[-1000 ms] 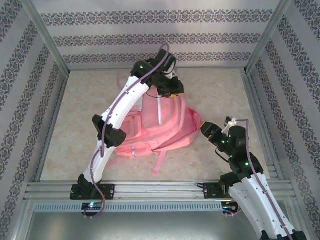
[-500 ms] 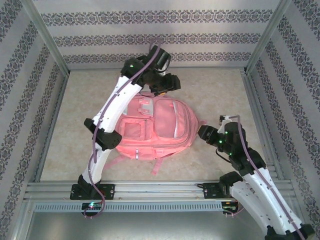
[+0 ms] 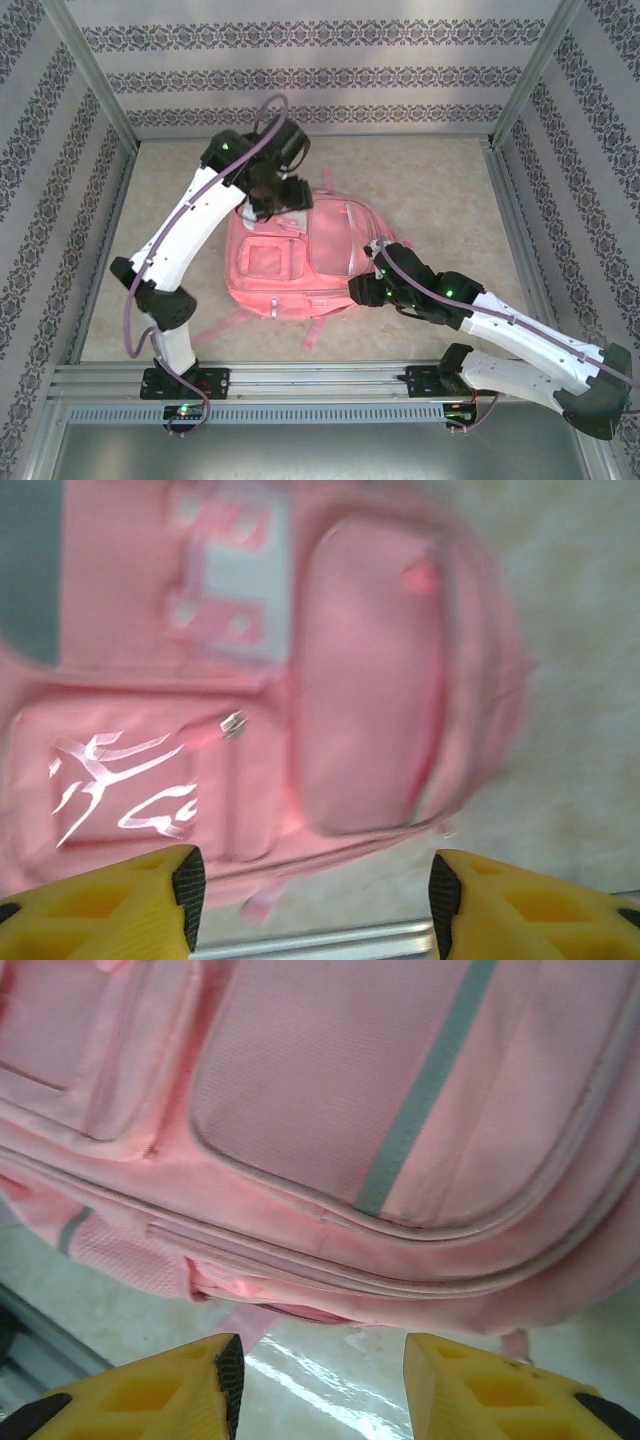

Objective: Pack the student bag

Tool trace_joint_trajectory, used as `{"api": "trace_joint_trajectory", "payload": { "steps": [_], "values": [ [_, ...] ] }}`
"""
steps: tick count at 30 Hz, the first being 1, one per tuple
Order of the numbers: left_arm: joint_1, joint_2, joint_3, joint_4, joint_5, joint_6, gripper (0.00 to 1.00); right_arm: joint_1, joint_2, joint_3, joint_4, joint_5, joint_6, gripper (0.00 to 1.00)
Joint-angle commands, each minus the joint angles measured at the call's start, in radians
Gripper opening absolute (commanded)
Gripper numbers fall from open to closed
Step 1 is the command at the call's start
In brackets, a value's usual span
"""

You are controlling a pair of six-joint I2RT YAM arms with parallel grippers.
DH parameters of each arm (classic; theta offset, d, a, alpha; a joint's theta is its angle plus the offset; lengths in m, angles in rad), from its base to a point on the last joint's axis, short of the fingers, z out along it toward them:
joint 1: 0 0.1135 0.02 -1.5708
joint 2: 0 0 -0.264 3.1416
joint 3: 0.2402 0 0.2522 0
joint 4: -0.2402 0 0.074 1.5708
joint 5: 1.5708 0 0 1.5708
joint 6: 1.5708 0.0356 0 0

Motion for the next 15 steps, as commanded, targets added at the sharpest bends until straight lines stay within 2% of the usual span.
{"api": "trace_joint_trajectory", "payload": {
  "steps": [1,4,6,8,12,15],
  "values": [
    [0.022,-0.236,-0.330,0.156,0.009,-0.081,0.61,0.005,-0.010,0.044,-0.066,0.060,-0.047,0.48],
    [0.025,-0.452,-0.702,0.406,0.104,-0.182,0.61,0.005,-0.035,0.007,-0.043,0.015,-0.050,0.49],
    [0.026,-0.587,-0.954,0.619,0.179,-0.312,0.61,0.005,-0.034,-0.017,-0.023,-0.028,-0.043,0.50],
    [0.025,-0.660,-1.100,0.739,0.203,-0.402,0.61,0.005,-0.029,-0.035,0.000,-0.064,-0.031,0.50],
    [0.026,-0.719,-1.157,0.760,0.160,-0.448,0.63,0.007,-0.011,-0.062,0.037,-0.076,0.006,0.49],
    [0.023,-0.781,-1.225,0.805,0.104,-0.579,0.65,0.006,-0.013,-0.082,0.067,-0.025,0.047,0.49]
  ]
}}
